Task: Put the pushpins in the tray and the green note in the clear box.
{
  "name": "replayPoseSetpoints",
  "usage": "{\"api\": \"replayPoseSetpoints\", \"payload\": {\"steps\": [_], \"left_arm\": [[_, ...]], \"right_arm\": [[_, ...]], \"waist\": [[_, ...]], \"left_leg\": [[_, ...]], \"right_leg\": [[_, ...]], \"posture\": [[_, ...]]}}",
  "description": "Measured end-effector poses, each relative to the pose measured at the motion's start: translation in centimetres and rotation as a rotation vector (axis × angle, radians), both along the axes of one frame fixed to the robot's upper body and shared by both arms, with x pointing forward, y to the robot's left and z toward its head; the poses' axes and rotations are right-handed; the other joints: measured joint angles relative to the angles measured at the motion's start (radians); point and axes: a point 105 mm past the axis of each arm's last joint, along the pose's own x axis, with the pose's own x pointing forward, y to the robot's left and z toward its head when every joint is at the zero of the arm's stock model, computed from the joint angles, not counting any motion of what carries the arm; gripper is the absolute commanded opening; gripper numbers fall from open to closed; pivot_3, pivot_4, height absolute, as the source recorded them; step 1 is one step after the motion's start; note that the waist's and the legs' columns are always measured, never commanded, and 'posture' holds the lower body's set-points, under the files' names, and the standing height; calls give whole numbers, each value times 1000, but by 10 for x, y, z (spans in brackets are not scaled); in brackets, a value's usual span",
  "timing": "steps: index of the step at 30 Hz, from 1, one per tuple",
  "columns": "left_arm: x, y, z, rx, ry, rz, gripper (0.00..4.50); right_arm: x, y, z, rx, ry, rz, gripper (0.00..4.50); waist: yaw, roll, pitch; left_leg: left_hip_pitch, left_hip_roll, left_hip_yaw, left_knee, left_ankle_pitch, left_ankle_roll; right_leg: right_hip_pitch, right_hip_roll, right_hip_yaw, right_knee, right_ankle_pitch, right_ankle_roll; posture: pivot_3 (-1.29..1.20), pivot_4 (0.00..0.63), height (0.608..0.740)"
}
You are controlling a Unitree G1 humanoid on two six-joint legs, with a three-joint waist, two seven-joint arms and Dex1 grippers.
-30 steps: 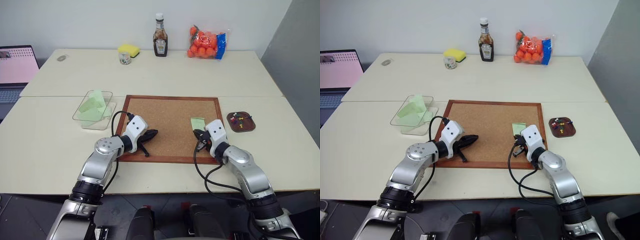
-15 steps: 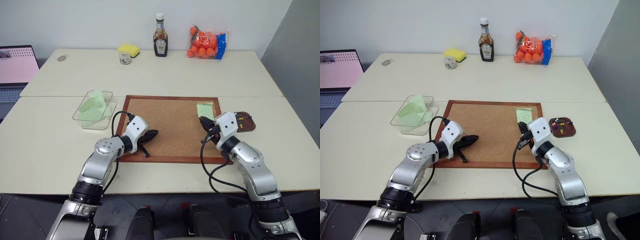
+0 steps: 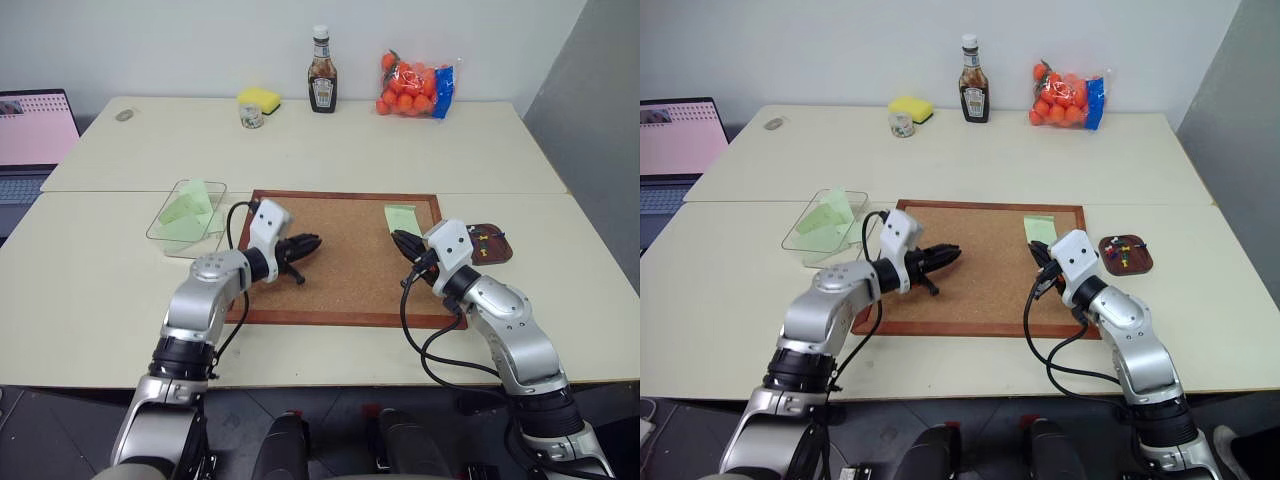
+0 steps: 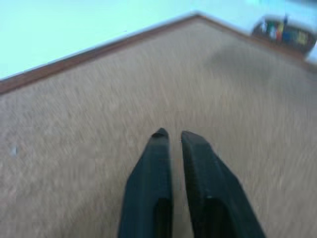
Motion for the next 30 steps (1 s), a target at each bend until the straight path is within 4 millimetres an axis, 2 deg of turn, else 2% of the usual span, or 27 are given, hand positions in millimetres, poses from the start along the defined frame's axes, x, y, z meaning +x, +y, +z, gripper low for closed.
{"api": "replayPoseSetpoints", "payload": {"steps": [10,14,17,28,30], "left_arm": [[2,-20,39,-217,177,-37,3017],[-1,-33,39,-266,270,-53,3770],[4,-40,40,-296,330,-11,4207],[2,-70,35,-420,543,-43,4207],[5,-72,35,-447,565,-32,3860]], "right_arm": [[-1,10,6,-64,-54,57,0],[-3,14,6,-87,-70,82,0],[-3,17,8,-106,-88,92,0],[-5,23,11,-151,-127,124,0],[-5,23,11,-163,-129,125,0]], "waist": [[-1,0,0],[-1,0,0],[0,-1,0],[-1,-1,0],[-1,-1,0]], "left_leg": [[0,0,0,0,0,0],[0,0,0,0,0,0],[0,0,0,1,0,0],[0,0,0,1,0,-1],[0,-1,0,0,0,-1]], "right_leg": [[0,0,0,0,0,0],[0,0,0,0,0,0],[0,0,0,0,0,0],[0,0,0,0,0,0],[0,0,0,0,0,0]], "posture": [[0,150,740],[0,150,740],[0,150,740],[0,150,740],[0,150,740]]}}
